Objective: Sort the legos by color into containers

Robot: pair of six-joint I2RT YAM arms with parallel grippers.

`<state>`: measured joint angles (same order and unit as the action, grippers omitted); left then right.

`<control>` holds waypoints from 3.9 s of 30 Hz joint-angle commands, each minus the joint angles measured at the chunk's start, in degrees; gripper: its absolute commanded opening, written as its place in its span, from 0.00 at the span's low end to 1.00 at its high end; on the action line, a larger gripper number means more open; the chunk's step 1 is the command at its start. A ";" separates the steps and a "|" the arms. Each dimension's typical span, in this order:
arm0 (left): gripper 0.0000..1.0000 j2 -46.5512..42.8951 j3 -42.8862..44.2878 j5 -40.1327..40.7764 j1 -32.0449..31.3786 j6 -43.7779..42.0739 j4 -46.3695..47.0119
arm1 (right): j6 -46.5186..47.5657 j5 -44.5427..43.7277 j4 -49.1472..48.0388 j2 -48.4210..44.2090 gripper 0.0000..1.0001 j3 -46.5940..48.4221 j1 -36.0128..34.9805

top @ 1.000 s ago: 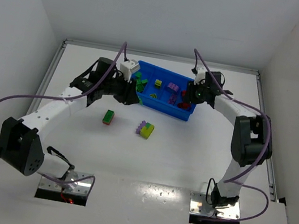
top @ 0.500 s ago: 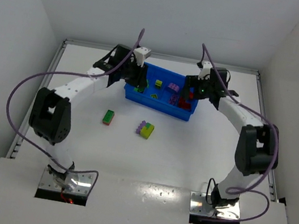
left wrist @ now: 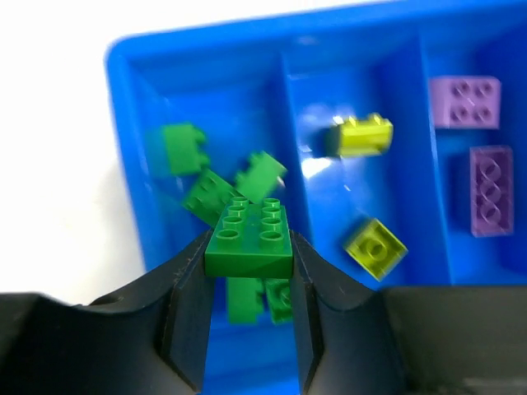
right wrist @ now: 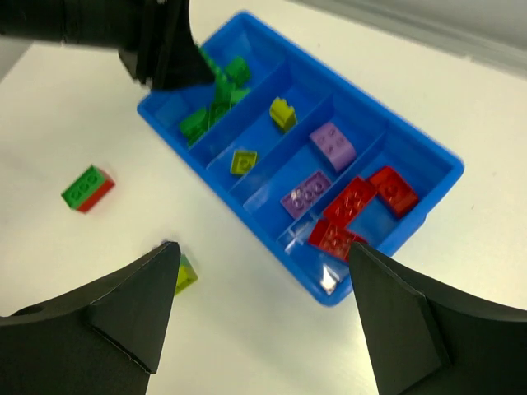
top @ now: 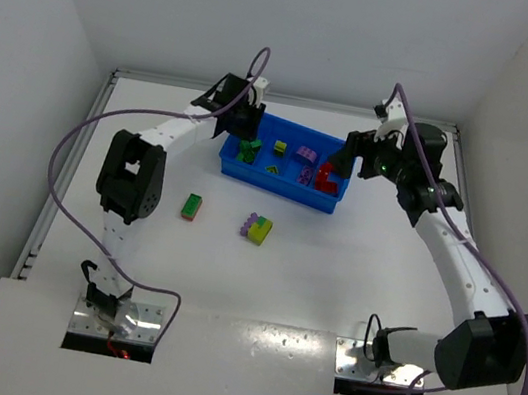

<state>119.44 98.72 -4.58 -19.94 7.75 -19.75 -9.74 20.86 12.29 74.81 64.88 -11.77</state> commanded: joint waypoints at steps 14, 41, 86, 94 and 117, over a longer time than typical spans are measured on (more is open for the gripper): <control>0.65 -20.00 -9.05 -3.34 0.61 -2.55 -2.65 | 1.74 0.32 2.03 -3.00 0.83 -3.45 0.08; 0.56 -29.09 -30.07 -3.68 4.21 -13.37 -31.76 | 2.79 4.36 3.70 -3.70 0.83 -5.03 0.08; 0.53 -18.28 -27.88 0.27 4.74 -5.90 -24.02 | 2.79 4.89 3.17 -2.12 0.83 -5.56 0.08; 0.53 -19.42 -28.40 -0.25 4.74 -5.90 -23.49 | 2.79 4.89 3.17 -2.12 0.83 -5.56 0.08; 0.09 -22.12 -34.55 -8.24 5.26 -10.11 -20.86 | -3.70 24.65 2.65 2.00 0.87 -5.56 0.08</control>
<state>101.01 66.50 -7.33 -15.40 -0.10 -40.82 -10.26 37.78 16.97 76.09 59.05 -11.79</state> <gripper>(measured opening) 0.367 0.847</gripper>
